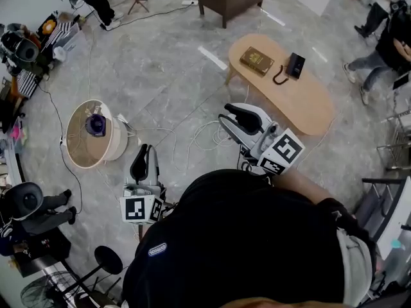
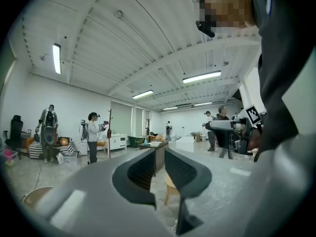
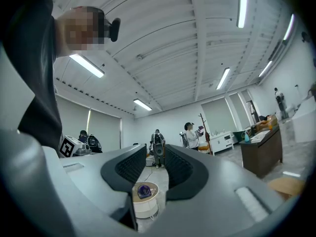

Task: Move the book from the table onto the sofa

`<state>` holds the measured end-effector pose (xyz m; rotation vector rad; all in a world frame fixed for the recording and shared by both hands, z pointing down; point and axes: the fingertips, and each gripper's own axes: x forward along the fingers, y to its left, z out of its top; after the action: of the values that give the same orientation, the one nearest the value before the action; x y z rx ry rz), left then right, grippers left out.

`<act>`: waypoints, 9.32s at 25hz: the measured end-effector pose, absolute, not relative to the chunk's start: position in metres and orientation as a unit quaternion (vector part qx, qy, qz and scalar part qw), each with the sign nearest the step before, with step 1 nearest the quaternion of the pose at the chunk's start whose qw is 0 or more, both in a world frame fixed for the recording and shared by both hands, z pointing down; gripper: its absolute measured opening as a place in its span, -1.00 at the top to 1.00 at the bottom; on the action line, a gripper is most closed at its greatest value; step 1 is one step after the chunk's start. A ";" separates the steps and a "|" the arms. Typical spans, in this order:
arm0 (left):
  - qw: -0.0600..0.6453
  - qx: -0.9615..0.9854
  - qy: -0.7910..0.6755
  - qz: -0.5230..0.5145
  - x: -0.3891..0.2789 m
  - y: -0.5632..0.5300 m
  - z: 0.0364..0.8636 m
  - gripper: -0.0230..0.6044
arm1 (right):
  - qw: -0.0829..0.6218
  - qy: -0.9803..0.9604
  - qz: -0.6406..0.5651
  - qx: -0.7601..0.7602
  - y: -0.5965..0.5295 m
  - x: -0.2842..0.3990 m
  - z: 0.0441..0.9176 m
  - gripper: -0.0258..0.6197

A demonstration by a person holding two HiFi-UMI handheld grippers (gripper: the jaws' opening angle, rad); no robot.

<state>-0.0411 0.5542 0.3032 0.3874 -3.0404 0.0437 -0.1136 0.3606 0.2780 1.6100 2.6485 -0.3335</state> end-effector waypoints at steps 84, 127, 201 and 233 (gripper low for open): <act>0.100 0.513 -0.848 0.089 -0.608 0.290 0.419 -0.23 | -0.054 0.991 -0.094 0.074 0.121 -0.509 0.417 -0.78; 0.267 0.668 -0.668 0.189 -0.731 0.115 0.739 -0.23 | -0.253 0.955 -0.139 -0.070 0.042 -0.633 0.735 -0.80; 0.447 0.629 -0.635 0.031 -0.781 0.102 0.792 -0.12 | -0.310 0.921 -0.216 -0.093 0.005 -0.683 0.790 -0.36; 0.290 0.763 -0.576 -0.044 -0.736 0.048 0.515 0.01 | -0.163 0.953 -0.065 -0.247 -0.023 -0.611 0.486 -0.24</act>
<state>-0.7358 0.0483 0.5153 2.0362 -1.5356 -0.1166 -0.6112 -0.0235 0.4862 -0.8690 3.3503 -0.2287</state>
